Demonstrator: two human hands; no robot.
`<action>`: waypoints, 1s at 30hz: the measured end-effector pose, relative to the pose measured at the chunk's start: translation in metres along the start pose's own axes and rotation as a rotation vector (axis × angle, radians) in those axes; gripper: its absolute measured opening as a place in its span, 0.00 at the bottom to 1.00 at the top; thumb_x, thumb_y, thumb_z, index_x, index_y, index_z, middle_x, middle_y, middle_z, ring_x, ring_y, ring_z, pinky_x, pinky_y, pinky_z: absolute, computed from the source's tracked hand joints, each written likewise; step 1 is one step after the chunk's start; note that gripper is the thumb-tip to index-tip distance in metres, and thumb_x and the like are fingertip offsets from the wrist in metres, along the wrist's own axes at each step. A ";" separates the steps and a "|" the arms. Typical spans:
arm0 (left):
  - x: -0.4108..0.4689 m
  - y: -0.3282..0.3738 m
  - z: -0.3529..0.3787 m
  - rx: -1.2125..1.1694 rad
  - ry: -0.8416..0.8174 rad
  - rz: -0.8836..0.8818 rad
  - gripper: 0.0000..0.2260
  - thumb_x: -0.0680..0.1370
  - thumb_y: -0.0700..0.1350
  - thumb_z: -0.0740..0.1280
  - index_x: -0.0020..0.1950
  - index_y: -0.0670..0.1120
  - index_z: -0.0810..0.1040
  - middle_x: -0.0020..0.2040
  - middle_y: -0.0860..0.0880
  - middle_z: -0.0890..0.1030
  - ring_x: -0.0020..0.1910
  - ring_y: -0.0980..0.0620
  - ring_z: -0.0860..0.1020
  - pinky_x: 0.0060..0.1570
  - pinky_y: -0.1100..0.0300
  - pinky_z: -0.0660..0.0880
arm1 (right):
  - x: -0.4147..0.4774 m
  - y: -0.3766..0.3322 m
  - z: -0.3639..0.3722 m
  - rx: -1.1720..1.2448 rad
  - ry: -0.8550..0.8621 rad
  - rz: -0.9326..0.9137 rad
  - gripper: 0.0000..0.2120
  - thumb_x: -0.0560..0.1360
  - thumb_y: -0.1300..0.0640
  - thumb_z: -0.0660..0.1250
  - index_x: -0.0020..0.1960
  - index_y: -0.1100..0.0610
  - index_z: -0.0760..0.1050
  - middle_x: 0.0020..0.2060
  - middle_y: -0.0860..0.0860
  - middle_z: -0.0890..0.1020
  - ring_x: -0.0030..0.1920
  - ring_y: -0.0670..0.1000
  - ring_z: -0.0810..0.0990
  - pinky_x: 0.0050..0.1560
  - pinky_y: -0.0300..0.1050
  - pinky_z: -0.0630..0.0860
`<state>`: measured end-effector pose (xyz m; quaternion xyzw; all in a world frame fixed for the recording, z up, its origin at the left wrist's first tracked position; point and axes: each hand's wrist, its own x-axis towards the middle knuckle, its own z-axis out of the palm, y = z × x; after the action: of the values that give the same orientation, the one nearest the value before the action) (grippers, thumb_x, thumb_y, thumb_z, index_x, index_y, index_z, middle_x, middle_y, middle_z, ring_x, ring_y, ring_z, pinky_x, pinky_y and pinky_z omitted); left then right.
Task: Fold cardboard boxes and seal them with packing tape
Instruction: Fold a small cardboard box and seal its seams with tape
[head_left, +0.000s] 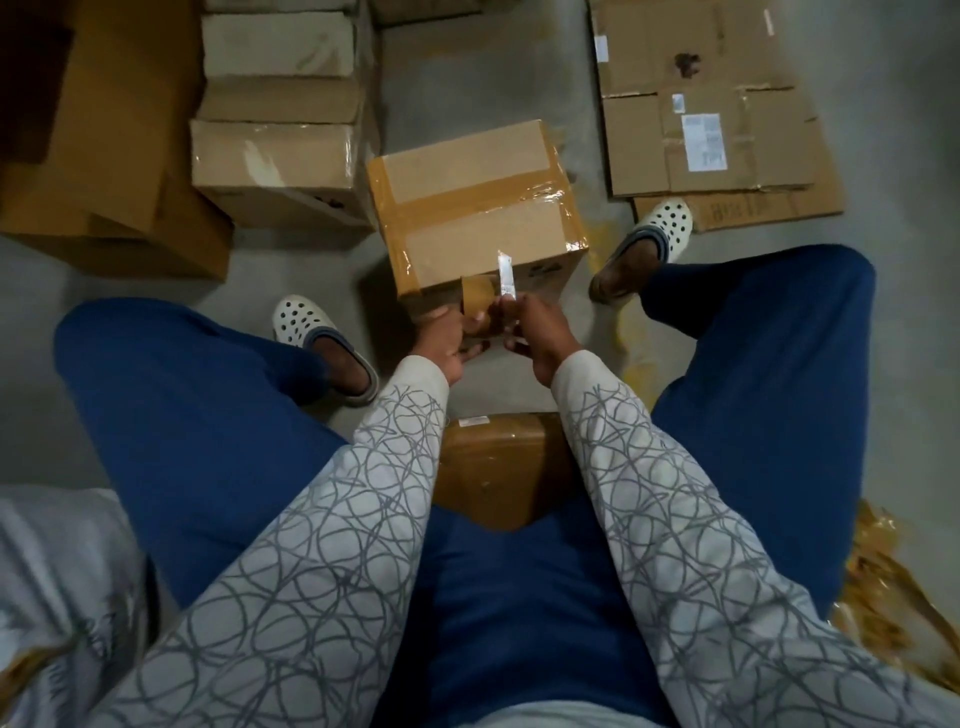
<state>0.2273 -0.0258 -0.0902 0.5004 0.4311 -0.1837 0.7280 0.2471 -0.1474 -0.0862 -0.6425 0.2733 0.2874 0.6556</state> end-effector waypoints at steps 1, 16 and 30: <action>-0.003 -0.001 0.005 0.030 -0.017 0.027 0.14 0.77 0.34 0.69 0.62 0.44 0.80 0.55 0.47 0.84 0.59 0.47 0.80 0.54 0.47 0.78 | 0.001 0.000 -0.006 0.008 0.011 -0.007 0.09 0.78 0.60 0.63 0.53 0.56 0.81 0.46 0.53 0.84 0.49 0.53 0.81 0.42 0.44 0.75; 0.093 -0.043 -0.014 0.180 0.360 -0.021 0.58 0.54 0.62 0.81 0.79 0.53 0.58 0.75 0.49 0.70 0.72 0.42 0.70 0.69 0.37 0.69 | 0.081 0.060 -0.033 -1.028 0.200 0.020 0.17 0.77 0.51 0.71 0.60 0.61 0.78 0.60 0.58 0.80 0.61 0.59 0.79 0.51 0.42 0.71; 0.128 0.016 -0.024 0.026 0.495 0.217 0.28 0.72 0.49 0.79 0.71 0.48 0.76 0.62 0.50 0.82 0.60 0.52 0.80 0.61 0.58 0.78 | 0.159 0.086 -0.039 -0.446 0.461 0.125 0.23 0.79 0.45 0.63 0.64 0.61 0.80 0.60 0.61 0.82 0.62 0.60 0.80 0.60 0.47 0.73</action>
<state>0.2994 0.0232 -0.1879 0.5826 0.5373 0.0178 0.6095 0.2938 -0.1817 -0.2618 -0.8005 0.3839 0.2267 0.4004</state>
